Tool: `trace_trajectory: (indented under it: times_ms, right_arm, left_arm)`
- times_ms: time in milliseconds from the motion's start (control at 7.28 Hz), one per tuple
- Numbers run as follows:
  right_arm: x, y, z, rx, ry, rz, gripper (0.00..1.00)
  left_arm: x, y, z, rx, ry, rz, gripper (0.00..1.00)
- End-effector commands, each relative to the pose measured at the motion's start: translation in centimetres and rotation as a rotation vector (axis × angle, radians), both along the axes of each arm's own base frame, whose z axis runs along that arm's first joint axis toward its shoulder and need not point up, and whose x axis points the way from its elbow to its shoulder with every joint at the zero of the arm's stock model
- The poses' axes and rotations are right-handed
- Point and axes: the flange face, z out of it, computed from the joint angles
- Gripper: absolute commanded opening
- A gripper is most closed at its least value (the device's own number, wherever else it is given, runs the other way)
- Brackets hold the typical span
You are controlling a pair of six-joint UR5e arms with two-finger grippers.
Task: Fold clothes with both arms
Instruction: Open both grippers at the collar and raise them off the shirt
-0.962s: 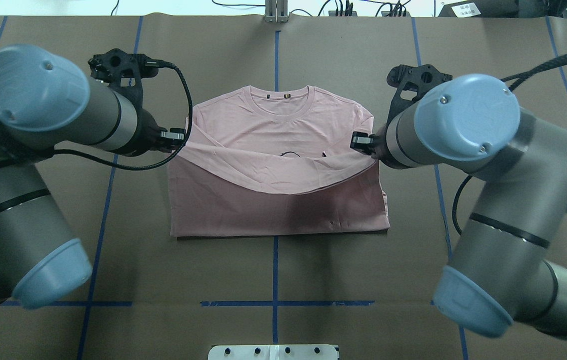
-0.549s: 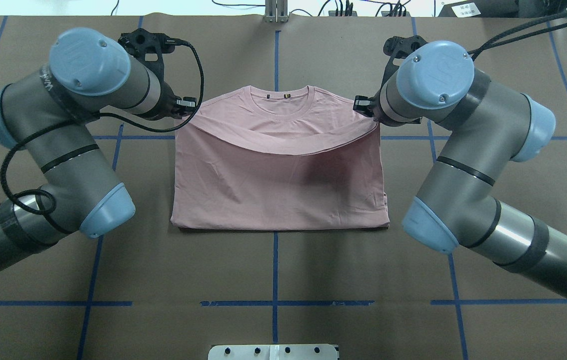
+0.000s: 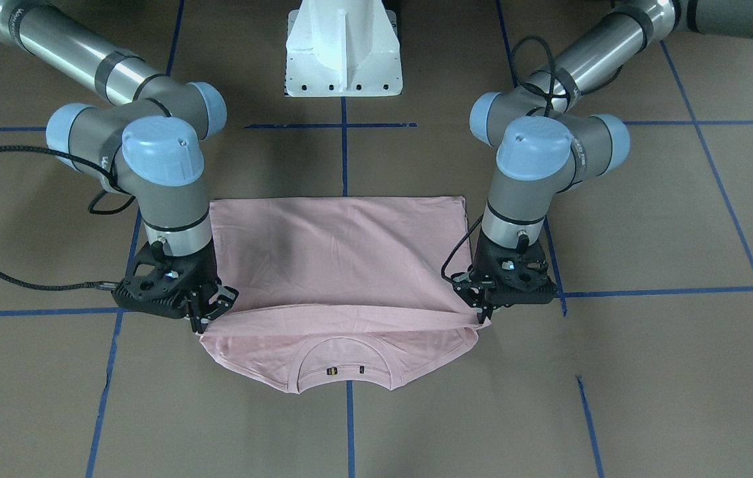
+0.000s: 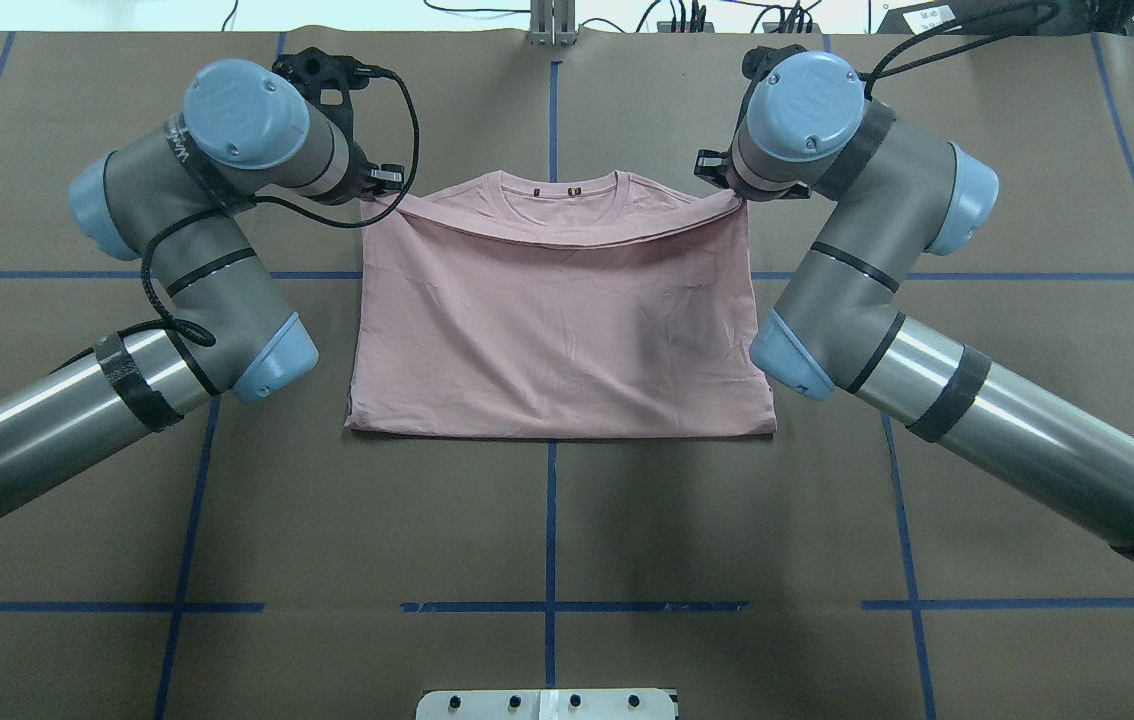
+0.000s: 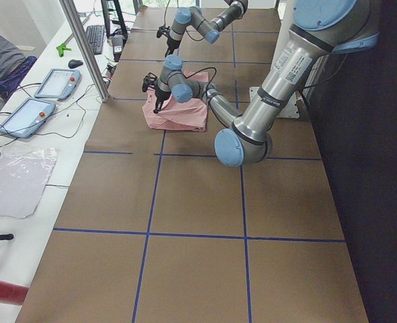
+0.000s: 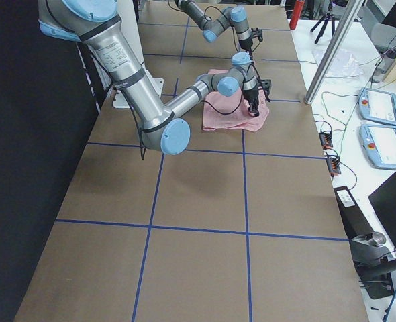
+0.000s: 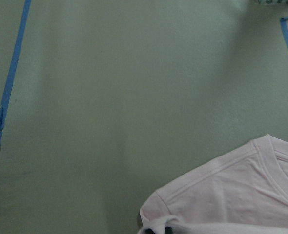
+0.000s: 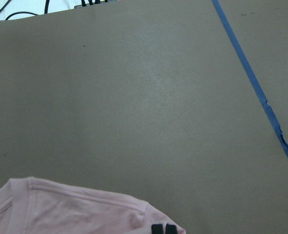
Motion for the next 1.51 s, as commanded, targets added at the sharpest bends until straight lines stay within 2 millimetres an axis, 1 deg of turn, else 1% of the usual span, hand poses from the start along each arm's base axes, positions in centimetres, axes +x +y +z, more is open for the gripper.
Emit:
trace_trajectory:
  times_ms: [0,137,275,412,549,687,824,962,1099,1236,1374]
  right_arm:
    - [-0.9,-1.9,2.1,-0.003,0.017,-0.001,0.35]
    - [-1.3,-1.7,2.5,0.001,0.029,-0.003,0.99]
    - [-1.3,-1.6,2.0,0.009,0.023,-0.014,1.00]
    - [-1.1,-1.6,1.4,0.041,0.031,-0.048,1.00]
    - [-0.5,-1.2,0.8,0.061,0.021,-0.065,1.00]
    - [-0.5,-1.1,0.2,0.076,0.016,-0.067,1.00]
    - [0.4,-0.2,0.1,0.110,0.020,-0.098,1.00]
    - [1.1,0.9,-1.3,0.156,0.009,-0.125,1.00]
    - [0.3,3.3,-0.5,0.163,0.008,-0.144,1.00]
    - [0.4,5.7,-2.0,0.200,-0.029,-0.147,1.00]
    - [0.7,7.0,-3.7,0.233,-0.081,-0.142,1.00]
  left_arm:
    - [1.0,-1.2,2.0,0.030,-0.039,0.024,0.88]
    - [0.6,-1.2,2.1,0.094,-0.055,0.066,1.00]
    - [0.1,-0.6,2.9,0.117,-0.031,0.072,1.00]
    - [-1.0,0.7,2.9,0.138,-0.010,0.076,1.00]
    - [-2.6,2.5,1.9,0.162,0.016,0.078,1.00]
    - [-3.8,4.9,2.2,0.161,0.046,0.112,1.00]
    - [-5.0,7.2,2.0,0.164,0.087,0.133,1.00]
    - [-5.3,10.7,2.7,0.138,0.120,0.143,1.00]
    - [-3.5,14.3,2.8,0.074,0.163,0.140,1.00]
    - [-1.6,16.7,1.8,0.051,0.195,0.132,1.00]
    - [-0.8,17.6,1.7,0.052,0.196,0.135,1.00]
